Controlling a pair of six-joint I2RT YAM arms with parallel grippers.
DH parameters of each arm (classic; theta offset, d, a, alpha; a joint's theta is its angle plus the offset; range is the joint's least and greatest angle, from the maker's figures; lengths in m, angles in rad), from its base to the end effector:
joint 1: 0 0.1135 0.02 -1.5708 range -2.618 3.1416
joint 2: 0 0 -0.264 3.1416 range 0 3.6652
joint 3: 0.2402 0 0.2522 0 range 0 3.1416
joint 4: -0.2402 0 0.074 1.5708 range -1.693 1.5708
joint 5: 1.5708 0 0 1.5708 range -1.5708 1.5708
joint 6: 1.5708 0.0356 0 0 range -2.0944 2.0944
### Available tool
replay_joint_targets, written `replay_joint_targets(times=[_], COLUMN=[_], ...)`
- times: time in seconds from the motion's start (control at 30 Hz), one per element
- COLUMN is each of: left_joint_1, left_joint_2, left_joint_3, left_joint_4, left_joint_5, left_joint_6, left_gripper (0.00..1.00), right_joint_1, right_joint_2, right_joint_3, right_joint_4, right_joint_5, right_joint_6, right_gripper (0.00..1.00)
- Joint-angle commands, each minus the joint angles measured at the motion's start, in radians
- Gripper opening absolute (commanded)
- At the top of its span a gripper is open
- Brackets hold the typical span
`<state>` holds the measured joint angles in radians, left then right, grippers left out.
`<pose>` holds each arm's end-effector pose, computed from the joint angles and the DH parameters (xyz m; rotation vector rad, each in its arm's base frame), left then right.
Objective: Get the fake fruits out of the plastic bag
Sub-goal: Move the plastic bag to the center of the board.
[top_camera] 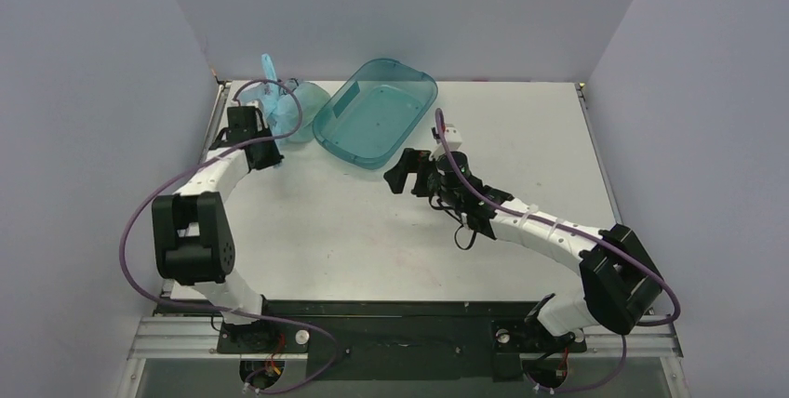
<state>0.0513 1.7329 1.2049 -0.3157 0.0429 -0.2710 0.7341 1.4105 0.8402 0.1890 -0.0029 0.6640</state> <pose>0.3768 0.0178 0.2206 -0.3686 2.3909 -0.1525 0.2362 0.2132 0.2516 -0.0745 2.0671 0.9027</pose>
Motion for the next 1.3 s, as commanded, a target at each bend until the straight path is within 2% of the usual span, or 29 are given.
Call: replay_joint_targets(times=[0.0, 0.07, 0.17, 0.27, 0.37, 0.53, 0.8, 0.97, 1.03, 1.07, 1.1, 1.13, 1.23, 1.27], left_joint_1=[-0.008, -0.032, -0.125, -0.222, -0.365, -0.541, -0.689, -0.767, -0.778, -0.780, -0.780, -0.780, -0.780, -0.781], left_joint_2=[-0.183, -0.307, -0.431, -0.560, -0.665, -0.862, -1.063, -1.139, -1.145, -1.145, -1.145, -1.143, -1.144, -1.145], left_joint_3=[-0.178, -0.291, -0.449, -0.508, -0.576, -0.643, -0.743, -0.731, -0.704, -0.682, -0.669, -0.645, -0.587, -0.574], left_joint_4=[-0.072, -0.053, -0.020, -0.048, -0.068, -0.167, -0.217, -0.267, -0.287, -0.305, -0.314, -0.331, -0.379, -0.410], left_joint_5=[0.038, 0.073, 0.075, 0.038, -0.008, -0.091, -0.097, -0.150, -0.158, -0.165, -0.179, -0.186, -0.241, -0.253], left_joint_6=[-0.203, -0.252, -0.319, -0.406, -0.503, -0.602, -0.731, -0.781, -0.767, -0.750, -0.741, -0.715, -0.672, -0.658], left_gripper=[0.01, 0.00, 0.00, 0.00, 0.00, 0.00, 0.00, 0.00, 0.07, 0.17, 0.22, 0.34, 0.53, 0.55], right_joint_1=[-0.001, -0.001, 0.004, 0.015, 0.042, 0.107, 0.128, 0.140, 0.146, 0.147, 0.147, 0.148, 0.148, 0.148], right_joint_2=[0.010, 0.011, 0.009, 0.011, 0.017, 0.037, 0.065, 0.095, 0.110, 0.118, 0.122, 0.122, 0.112, 0.111], right_joint_3=[0.063, 0.064, 0.055, 0.044, 0.046, 0.059, 0.050, 0.029, 0.029, 0.034, 0.037, 0.043, 0.031, 0.021], right_joint_4=[0.015, 0.013, 0.032, 0.057, 0.071, 0.077, 0.099, 0.162, 0.171, 0.168, 0.158, 0.152, 0.159, 0.165], right_joint_5=[-0.039, -0.040, -0.042, -0.055, -0.067, -0.053, -0.041, -0.055, -0.057, -0.056, -0.055, -0.055, -0.041, -0.034], right_joint_6=[-0.024, -0.028, -0.034, -0.032, -0.038, -0.096, -0.148, -0.143, -0.145, -0.146, -0.148, -0.150, -0.161, -0.163], right_gripper=[0.96, 0.96, 0.96, 0.96, 0.96, 0.96, 0.96, 0.96, 0.96, 0.96, 0.96, 0.96, 0.96, 0.96])
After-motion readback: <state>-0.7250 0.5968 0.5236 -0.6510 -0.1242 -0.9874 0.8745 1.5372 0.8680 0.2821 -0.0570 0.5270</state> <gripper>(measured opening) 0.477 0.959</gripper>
